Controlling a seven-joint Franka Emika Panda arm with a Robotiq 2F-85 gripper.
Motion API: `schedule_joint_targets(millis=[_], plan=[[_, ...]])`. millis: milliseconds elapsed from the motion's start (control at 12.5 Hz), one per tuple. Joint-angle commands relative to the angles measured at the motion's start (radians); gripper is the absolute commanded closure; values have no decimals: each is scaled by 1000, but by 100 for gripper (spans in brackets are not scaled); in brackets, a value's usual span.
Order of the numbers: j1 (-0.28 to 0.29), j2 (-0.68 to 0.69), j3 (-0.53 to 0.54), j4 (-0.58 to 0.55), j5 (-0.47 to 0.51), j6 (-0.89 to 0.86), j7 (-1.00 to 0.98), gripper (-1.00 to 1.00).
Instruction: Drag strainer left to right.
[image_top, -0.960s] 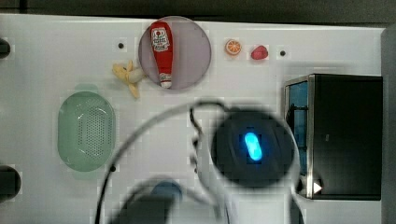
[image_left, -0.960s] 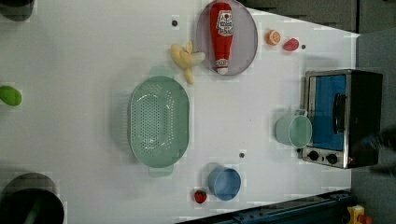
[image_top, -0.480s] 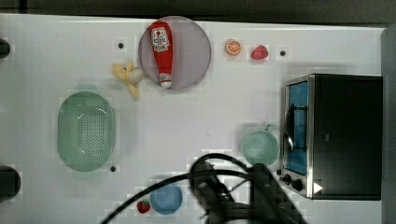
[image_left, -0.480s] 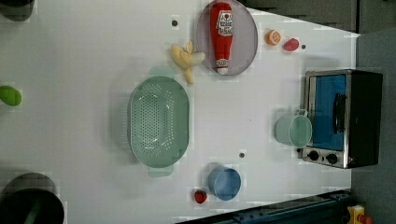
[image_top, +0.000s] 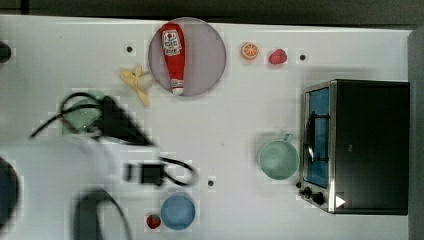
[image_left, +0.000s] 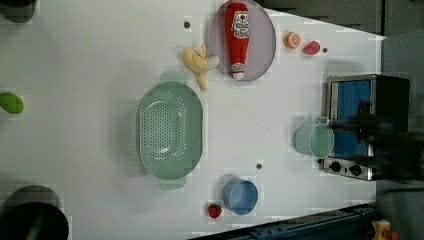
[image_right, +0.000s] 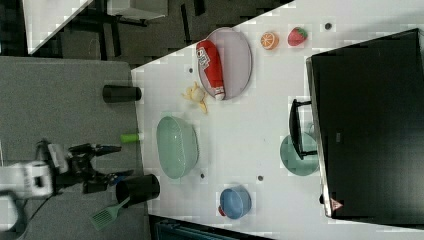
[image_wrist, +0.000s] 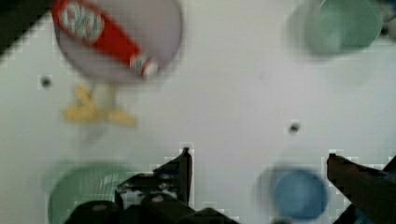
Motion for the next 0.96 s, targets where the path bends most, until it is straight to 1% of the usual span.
schedule_joint_targets(millis=[80,320,560,800,960], plan=[[22,70,98,-42,22,113,368,-100],[23,223,189,-43,20,250,648,-100],[26,376,230,-50,16,382,819,-100],[38,534,231,-51,5,527,935,-100],[41,630,217,-51,-40,623,952,-100]])
